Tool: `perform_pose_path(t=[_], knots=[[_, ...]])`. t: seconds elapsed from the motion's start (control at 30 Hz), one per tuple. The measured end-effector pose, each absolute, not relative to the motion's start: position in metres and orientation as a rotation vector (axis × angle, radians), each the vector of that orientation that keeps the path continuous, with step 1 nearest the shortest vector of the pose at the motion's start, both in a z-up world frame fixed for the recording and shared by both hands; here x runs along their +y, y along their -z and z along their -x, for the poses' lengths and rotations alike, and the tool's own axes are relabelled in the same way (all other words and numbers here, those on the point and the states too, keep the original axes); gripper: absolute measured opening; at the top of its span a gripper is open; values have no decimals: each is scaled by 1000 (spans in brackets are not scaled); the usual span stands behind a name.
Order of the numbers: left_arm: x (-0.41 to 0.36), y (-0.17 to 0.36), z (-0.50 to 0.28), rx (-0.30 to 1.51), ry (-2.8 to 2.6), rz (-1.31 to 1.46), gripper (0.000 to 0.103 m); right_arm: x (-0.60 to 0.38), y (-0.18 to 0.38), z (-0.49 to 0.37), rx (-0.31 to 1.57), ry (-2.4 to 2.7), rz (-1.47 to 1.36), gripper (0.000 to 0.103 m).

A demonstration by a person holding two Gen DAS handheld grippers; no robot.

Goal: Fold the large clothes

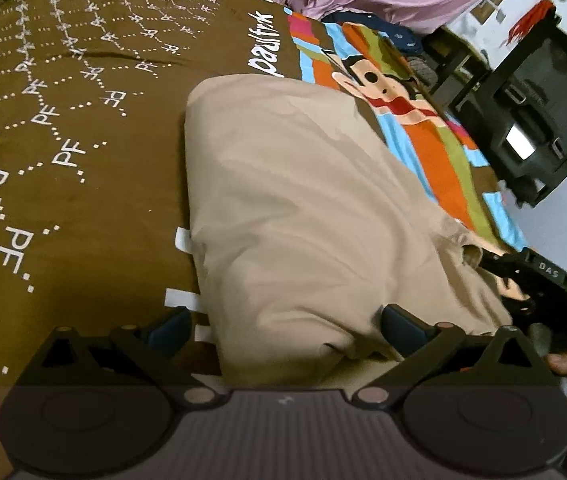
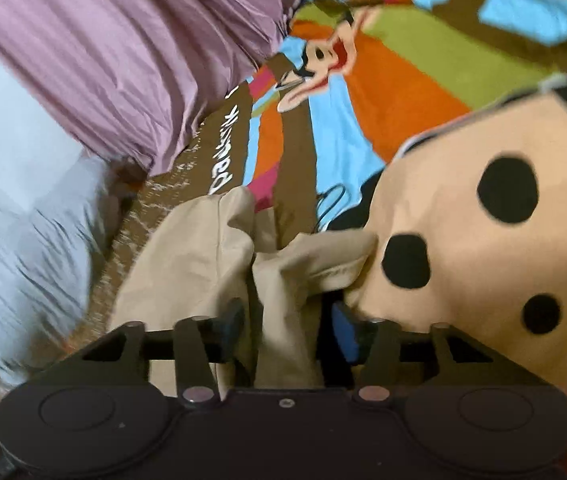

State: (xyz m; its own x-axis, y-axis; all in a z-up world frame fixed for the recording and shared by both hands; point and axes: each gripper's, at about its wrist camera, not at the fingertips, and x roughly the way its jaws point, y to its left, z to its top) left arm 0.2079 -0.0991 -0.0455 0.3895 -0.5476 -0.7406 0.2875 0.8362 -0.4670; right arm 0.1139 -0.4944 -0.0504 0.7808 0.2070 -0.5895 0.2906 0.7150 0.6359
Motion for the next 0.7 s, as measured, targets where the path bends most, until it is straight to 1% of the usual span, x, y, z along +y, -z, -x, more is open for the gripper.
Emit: perform_pose_path(t=[0.03,0.13,0.17,0.2,0.23,0.27,0.33,0.43,0.5,0.57,0.7], knots=[[-96,44,-211,1036,547,299,102,-497,53,-115,682,36,-825,56],[-85,37,-220,985,562,359,102,-504,58,-120,659,-3,-928,72],[-81,35,-225,973,566,385,102,-506,58,-119,644,-12,-956,76],[-77,35,-231,971,570,406,102,-508,59,-118,619,-23,-994,78],[-76,35,-237,976,572,416,102,-510,59,-118,600,-37,-1022,84],[-76,37,-244,986,574,418,102,-511,59,-118,584,-59,-1042,93],[-78,41,-256,996,580,396,102,-511,57,-119,560,-100,-1055,100],[-87,47,-268,1012,606,350,102,-499,52,-126,612,-92,-956,100],[-92,53,-274,1021,631,333,102,-486,49,-131,654,-59,-833,96],[-95,58,-280,1030,665,341,103,-471,50,-137,716,-15,-674,88],[-97,64,-288,1053,685,332,103,-451,56,-140,751,-33,-532,87]])
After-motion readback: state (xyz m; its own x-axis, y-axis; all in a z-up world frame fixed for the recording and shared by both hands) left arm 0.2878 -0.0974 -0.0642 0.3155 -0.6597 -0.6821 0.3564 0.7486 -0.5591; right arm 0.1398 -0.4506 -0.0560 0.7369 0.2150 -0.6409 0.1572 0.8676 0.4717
